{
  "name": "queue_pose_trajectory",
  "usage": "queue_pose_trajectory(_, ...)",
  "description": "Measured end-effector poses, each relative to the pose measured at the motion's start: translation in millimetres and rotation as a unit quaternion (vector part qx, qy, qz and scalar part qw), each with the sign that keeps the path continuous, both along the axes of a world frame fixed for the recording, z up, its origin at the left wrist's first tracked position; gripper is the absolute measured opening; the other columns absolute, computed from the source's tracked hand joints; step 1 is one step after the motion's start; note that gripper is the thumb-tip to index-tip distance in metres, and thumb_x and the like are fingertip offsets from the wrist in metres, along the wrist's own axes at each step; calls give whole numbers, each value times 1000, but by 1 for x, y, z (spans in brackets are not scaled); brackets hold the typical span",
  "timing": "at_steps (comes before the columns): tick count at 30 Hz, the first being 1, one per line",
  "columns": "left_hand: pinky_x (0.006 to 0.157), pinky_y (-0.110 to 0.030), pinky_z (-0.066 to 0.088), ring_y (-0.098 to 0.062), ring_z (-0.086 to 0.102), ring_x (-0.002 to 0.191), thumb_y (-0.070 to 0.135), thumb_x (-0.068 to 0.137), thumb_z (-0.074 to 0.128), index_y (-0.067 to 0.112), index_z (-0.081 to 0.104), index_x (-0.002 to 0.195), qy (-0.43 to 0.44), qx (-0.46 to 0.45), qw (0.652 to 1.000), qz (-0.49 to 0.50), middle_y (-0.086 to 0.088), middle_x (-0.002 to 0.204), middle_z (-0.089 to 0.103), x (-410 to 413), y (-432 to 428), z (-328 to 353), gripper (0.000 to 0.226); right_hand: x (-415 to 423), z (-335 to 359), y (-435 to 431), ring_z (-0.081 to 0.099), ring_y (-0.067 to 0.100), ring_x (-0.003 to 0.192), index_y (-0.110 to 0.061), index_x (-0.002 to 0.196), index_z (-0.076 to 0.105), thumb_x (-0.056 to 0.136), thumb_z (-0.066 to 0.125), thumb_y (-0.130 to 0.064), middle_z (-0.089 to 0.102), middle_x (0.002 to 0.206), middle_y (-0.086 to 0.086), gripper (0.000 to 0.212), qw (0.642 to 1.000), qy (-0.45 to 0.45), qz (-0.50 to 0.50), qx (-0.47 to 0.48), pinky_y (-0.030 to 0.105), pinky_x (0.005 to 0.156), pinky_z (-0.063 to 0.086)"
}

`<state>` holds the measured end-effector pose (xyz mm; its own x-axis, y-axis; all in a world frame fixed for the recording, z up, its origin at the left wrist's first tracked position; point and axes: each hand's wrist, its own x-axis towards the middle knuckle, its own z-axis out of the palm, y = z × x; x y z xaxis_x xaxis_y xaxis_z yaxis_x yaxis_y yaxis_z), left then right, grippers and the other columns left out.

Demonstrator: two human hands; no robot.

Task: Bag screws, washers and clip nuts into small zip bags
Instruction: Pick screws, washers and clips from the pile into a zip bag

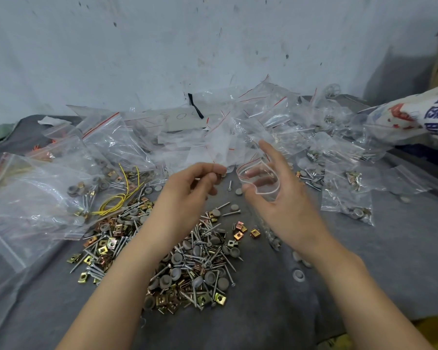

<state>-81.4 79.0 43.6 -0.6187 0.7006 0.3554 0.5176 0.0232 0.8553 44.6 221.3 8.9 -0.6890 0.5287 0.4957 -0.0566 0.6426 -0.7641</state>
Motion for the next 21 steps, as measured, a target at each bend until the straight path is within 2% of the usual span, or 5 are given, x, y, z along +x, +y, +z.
queue_pose_trajectory(2, 78, -24, 52, -2, 63, 79, 11, 99, 55, 35, 69, 96, -8, 28, 1000, -6, 12, 85, 68, 4, 0, 8, 28, -1, 0, -2, 59, 3, 114, -57, 148, 26, 82, 59, -58, 62, 114, -26, 74, 1000, -4, 4, 2, 43, 98, 53)
queue_pose_trajectory(6, 78, -15, 51, 3, 64, 81, 14, 94, 64, 35, 72, 96, -15, 54, 998, -28, 20, 87, 72, 8, -1, 19, 23, -2, -1, -3, 59, 3, 116, -56, 149, 25, 83, 62, -54, 62, 116, -25, 76, 1000, -10, 10, 5, 43, 98, 53)
queue_pose_trajectory(9, 90, -25, 52, -6, 67, 94, 11, 93, 66, 32, 69, 101, -18, 60, 997, -46, 15, 95, 74, 12, 2, 21, 24, -2, -1, -3, 59, 0, 115, -58, 148, 24, 83, 62, -55, 62, 119, -23, 75, 1000, -12, 10, 9, 40, 97, 54)
queue_pose_trajectory(12, 92, -28, 52, -10, 67, 96, 9, 93, 65, 32, 65, 104, -14, 64, 996, -58, 12, 97, 73, 12, 4, 21, 26, -1, -1, -3, 59, -1, 114, -59, 148, 24, 84, 64, -53, 62, 116, -25, 75, 1000, -16, 12, 8, 37, 97, 53)
queue_pose_trajectory(21, 78, -16, 49, 2, 65, 95, 16, 93, 67, 37, 63, 101, 39, 55, 997, -48, 20, 96, 71, 22, 15, 16, 23, -3, -3, -2, 57, -8, 110, -60, 147, 24, 89, 72, -40, 50, 117, -41, 77, 1000, -23, 7, 20, 19, 88, 47)
